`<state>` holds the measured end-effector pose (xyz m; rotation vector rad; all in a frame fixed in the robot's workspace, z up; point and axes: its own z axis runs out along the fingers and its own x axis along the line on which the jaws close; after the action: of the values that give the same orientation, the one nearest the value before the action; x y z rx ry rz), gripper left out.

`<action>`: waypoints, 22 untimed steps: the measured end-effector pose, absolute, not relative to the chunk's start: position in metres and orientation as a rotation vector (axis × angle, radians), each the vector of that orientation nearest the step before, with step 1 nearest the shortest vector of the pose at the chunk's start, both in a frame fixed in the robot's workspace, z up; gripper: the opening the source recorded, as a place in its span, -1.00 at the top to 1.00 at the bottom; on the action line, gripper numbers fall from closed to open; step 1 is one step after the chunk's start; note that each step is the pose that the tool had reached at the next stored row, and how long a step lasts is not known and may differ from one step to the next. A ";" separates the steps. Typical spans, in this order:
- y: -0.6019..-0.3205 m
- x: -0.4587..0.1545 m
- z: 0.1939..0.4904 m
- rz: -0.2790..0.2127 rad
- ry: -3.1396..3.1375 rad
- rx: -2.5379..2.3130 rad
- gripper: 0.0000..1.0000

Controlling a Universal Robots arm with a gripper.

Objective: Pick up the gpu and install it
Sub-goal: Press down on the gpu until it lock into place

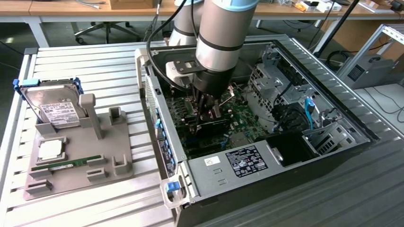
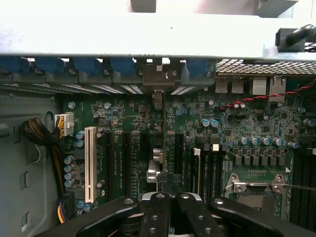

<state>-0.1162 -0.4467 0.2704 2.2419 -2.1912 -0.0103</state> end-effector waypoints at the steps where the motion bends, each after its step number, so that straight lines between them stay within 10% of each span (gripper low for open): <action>1: -0.447 -0.116 0.270 -0.010 -2.191 2.242 0.79; 22: -0.447 -0.119 0.296 -0.011 -2.191 2.242 0.79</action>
<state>-0.1188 -0.4467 0.2958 2.2420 -2.1914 -0.0105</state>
